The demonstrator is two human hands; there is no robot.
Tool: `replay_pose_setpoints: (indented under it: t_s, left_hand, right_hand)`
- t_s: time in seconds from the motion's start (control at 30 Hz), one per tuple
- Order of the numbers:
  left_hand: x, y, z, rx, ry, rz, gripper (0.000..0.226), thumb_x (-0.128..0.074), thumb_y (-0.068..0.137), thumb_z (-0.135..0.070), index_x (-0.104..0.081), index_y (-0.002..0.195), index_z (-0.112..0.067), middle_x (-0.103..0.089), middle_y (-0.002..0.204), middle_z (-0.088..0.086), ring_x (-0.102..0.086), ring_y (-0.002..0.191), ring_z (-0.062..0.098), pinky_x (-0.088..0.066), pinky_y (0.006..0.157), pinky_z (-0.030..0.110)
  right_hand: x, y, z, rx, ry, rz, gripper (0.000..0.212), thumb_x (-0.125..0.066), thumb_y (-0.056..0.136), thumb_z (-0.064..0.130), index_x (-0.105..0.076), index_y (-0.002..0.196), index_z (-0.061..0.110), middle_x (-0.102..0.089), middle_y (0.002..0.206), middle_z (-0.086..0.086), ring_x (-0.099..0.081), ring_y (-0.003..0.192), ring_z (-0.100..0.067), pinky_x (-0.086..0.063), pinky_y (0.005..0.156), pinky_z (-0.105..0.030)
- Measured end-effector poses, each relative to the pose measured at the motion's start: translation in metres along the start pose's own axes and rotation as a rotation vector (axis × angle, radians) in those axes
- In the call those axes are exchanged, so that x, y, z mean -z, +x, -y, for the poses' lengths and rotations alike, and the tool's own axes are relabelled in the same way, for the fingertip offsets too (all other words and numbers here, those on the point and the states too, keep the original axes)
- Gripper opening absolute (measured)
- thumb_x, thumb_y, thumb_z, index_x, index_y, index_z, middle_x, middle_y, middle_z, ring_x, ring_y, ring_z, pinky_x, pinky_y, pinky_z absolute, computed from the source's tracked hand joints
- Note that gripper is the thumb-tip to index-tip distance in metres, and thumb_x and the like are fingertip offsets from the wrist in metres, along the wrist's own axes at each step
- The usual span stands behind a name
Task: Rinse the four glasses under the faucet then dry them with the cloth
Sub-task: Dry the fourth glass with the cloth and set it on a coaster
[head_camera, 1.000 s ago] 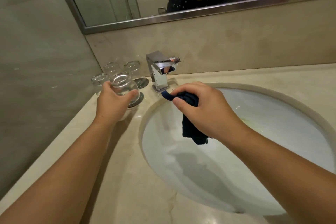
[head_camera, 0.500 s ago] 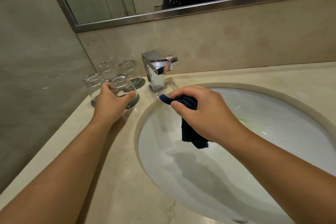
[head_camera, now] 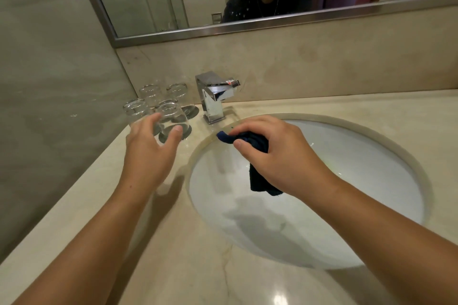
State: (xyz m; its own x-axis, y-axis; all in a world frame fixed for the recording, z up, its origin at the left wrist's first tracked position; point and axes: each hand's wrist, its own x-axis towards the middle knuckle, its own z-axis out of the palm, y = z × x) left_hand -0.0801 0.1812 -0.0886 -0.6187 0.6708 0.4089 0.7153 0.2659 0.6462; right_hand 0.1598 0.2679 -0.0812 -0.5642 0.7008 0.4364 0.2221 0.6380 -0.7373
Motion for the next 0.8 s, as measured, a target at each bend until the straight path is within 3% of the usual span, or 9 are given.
replay_pose_setpoints:
  t_s: [0.1,0.27,0.43,0.5,0.57,0.67,0.8]
  left_hand:
    - [0.001,-0.038,-0.024,-0.18,0.001,0.087,0.037,-0.06,0.105,-0.041,-0.067,0.136,-0.022,-0.062,0.136,-0.003,-0.05,0.135,0.023,-0.034,0.107,0.03]
    - [-0.018,-0.097,-0.082,-0.402,-0.014,0.302,0.043,-0.052,0.103,-0.044,-0.061,0.142,-0.028,-0.056,0.143,-0.011,-0.041,0.138,0.013,-0.026,0.112,0.021]
    - [-0.05,-0.138,-0.144,-0.51,-0.102,0.444,0.049,-0.05,0.101,-0.047,-0.053,0.148,-0.032,-0.052,0.133,-0.018,-0.037,0.132,0.009,-0.026,0.102,0.006]
    - [-0.063,-0.15,-0.168,-0.542,-0.116,0.497,0.05,-0.053,0.103,-0.05,-0.048,0.151,-0.034,-0.049,0.138,-0.02,-0.033,0.136,0.008,-0.03,0.106,0.011]
    - [-0.076,-0.161,-0.191,-0.57,-0.106,0.552,0.053,-0.052,0.103,-0.055,-0.045,0.153,-0.037,-0.045,0.151,-0.019,-0.028,0.144,0.007,-0.034,0.117,0.027]
    - [-0.091,-0.177,-0.218,-0.603,-0.07,0.616,0.058,-0.051,0.105,-0.055,-0.041,0.158,-0.033,-0.041,0.161,-0.012,-0.023,0.149,0.007,-0.023,0.116,0.025]
    - [-0.106,-0.193,-0.237,-0.665,-0.015,0.659,0.06,-0.049,0.105,-0.057,-0.039,0.159,-0.033,-0.038,0.164,-0.011,-0.02,0.151,0.009,-0.024,0.12,0.032]
  right_hand:
    - [0.011,-0.018,0.009,0.026,-0.07,0.003,0.02,-0.072,0.099,0.029,-0.078,0.117,0.034,-0.066,0.119,0.019,-0.059,0.111,0.002,-0.038,0.093,-0.003]
    - [0.049,-0.061,0.018,0.062,-0.174,-0.053,0.025,-0.073,0.099,0.027,-0.077,0.122,0.036,-0.059,0.113,0.026,-0.058,0.112,0.001,-0.041,0.094,-0.006]
    - [0.113,-0.11,0.015,0.039,-0.341,-0.155,0.024,-0.074,0.098,0.027,-0.077,0.121,0.032,-0.068,0.119,0.021,-0.062,0.113,-0.001,-0.049,0.098,-0.018]
    - [0.145,-0.13,0.013,-0.016,-0.425,-0.189,0.026,-0.074,0.099,0.031,-0.077,0.124,0.033,-0.072,0.126,0.017,-0.064,0.116,-0.004,-0.052,0.101,-0.028]
    - [0.178,-0.148,0.008,-0.106,-0.52,-0.221,0.028,-0.072,0.099,0.034,-0.075,0.128,0.032,-0.072,0.131,0.013,-0.065,0.12,-0.01,-0.052,0.105,-0.035]
    - [0.222,-0.173,-0.006,-0.255,-0.6,-0.259,0.031,-0.071,0.1,0.037,-0.074,0.13,0.034,-0.07,0.136,0.011,-0.063,0.127,-0.014,-0.049,0.11,-0.039]
    - [0.245,-0.2,-0.038,-0.522,-0.715,-0.037,0.043,-0.06,0.105,0.046,-0.062,0.146,0.036,-0.05,0.162,0.003,-0.047,0.147,-0.022,-0.038,0.116,-0.037]
